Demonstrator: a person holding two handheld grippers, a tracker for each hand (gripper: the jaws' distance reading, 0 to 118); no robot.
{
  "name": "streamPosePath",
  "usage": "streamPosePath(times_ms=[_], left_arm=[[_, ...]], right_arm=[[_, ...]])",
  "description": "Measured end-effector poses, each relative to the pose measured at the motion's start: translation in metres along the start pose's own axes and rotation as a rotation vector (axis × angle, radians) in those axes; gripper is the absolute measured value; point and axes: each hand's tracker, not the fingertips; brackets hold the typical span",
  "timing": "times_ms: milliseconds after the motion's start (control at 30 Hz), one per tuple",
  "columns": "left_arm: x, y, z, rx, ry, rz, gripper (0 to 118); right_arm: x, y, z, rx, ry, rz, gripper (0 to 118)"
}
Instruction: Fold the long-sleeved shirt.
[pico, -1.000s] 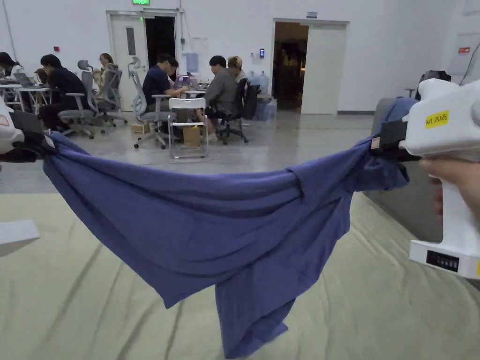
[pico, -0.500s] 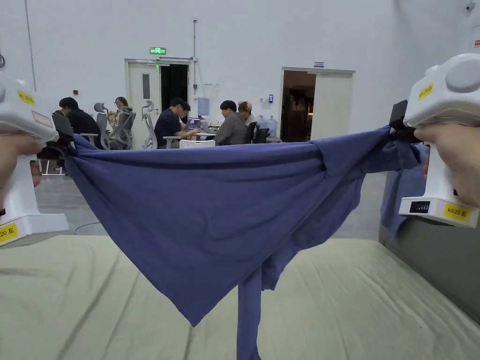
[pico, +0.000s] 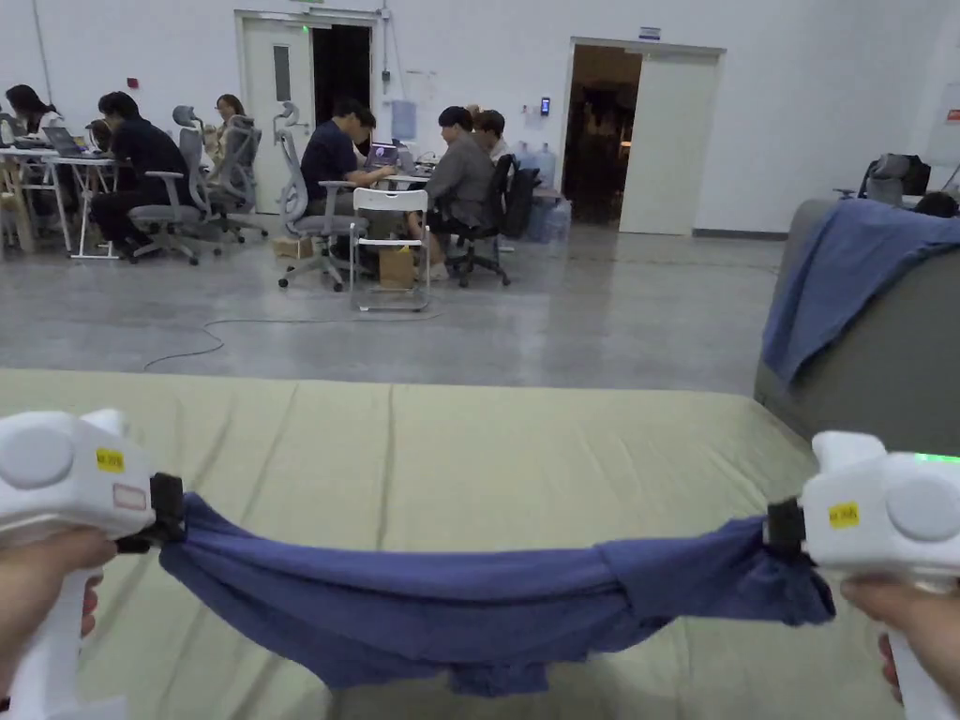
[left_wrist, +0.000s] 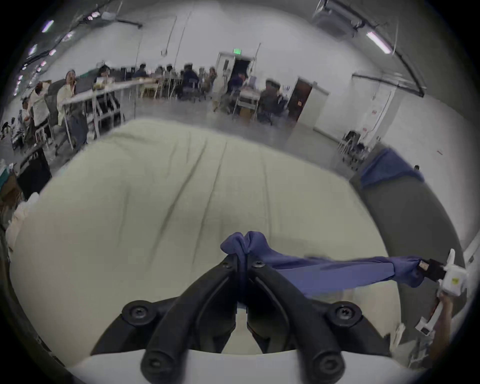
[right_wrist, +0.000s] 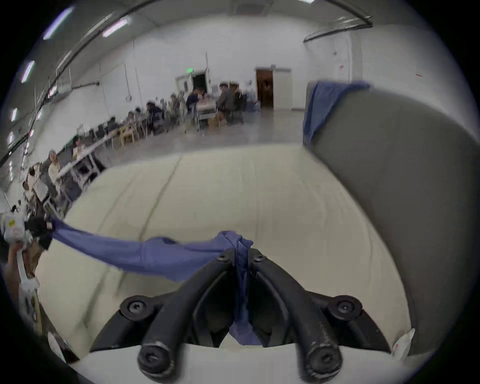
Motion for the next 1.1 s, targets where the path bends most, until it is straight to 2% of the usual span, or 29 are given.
streamPosePath(times_ms=[100, 233, 400, 467, 633, 833, 1000, 1067, 1100], left_arm=[[-0.021, -0.060, 0.000, -0.077, 0.043, -0.086, 2], [-0.049, -0.130, 0.032, -0.153, 0.004, -0.076, 2], [-0.069, -0.206, 0.082, -0.205, -0.035, -0.048, 2], [-0.077, -0.232, 0.101, -0.218, -0.034, -0.047, 2], [-0.096, -0.282, 0.130, -0.262, -0.055, 0.001, 2], [-0.121, -0.324, 0.120, -0.338, -0.005, 0.047, 2], [-0.125, -0.342, 0.094, -0.373, 0.027, 0.089, 2], [-0.128, -0.346, 0.087, -0.350, 0.039, 0.094, 2], [-0.127, -0.343, 0.086, -0.347, 0.040, 0.099, 4]], right_arm=[[0.009, -0.089, -0.002, -0.162, -0.045, 0.034, 4], [0.015, -0.191, 0.042, -0.199, 0.021, 0.010, 4], [0.013, -0.269, 0.097, -0.294, 0.039, 0.114, 4], [0.020, -0.296, 0.114, -0.320, -0.004, 0.112, 4], [0.033, -0.335, 0.134, -0.411, 0.055, 0.083, 4], [0.027, -0.356, 0.115, -0.475, -0.007, 0.143, 3], [0.030, -0.354, 0.100, -0.501, -0.014, 0.133, 3], [0.033, -0.352, 0.098, -0.512, -0.001, 0.134, 9], [0.036, -0.351, 0.099, -0.512, 0.006, 0.125, 18]])
